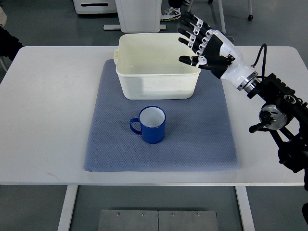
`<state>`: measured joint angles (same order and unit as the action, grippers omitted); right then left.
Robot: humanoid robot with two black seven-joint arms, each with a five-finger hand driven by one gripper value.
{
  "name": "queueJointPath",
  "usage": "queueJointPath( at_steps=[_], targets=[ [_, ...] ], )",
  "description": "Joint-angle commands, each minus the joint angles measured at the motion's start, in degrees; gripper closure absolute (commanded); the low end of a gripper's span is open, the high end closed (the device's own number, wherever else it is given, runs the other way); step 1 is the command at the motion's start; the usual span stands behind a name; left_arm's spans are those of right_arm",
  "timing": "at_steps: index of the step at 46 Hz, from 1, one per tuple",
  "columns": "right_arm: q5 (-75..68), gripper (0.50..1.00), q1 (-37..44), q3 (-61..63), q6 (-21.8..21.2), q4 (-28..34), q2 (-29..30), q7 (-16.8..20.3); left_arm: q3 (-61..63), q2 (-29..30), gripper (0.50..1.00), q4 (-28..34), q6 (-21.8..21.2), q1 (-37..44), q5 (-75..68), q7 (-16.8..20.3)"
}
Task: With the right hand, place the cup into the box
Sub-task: 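Move the right hand over the blue mug toward its rim, then close the right hand fingers around the blue mug's body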
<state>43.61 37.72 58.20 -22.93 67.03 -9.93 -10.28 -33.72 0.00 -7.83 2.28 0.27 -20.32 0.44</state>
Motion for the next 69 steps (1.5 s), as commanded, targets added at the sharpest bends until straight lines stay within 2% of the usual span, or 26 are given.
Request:
queueJointPath(
  at_steps=[1,46,56,69],
  targets=[
    [0.25,0.507,-0.02,-2.03,0.07,0.91,-0.01,0.0,0.06,0.0,0.5,0.0,0.0,0.0,0.02,0.0],
    [2.62,0.507,-1.25,-13.9,1.83,-1.55,0.08,-0.18,-0.03,0.0,0.5,0.0,0.0,0.0,0.02,0.0],
    [2.71,0.507,-1.33,-15.66,2.71,-3.22,0.35,-2.02,0.06,0.0,0.5,0.0,0.0,0.0,0.02,0.0],
    [2.8,0.507,-2.12,-16.27,2.71,-3.57,0.7,-2.02,-0.03,0.0,0.5,0.0,0.0,0.0,0.02,0.09]
  ],
)
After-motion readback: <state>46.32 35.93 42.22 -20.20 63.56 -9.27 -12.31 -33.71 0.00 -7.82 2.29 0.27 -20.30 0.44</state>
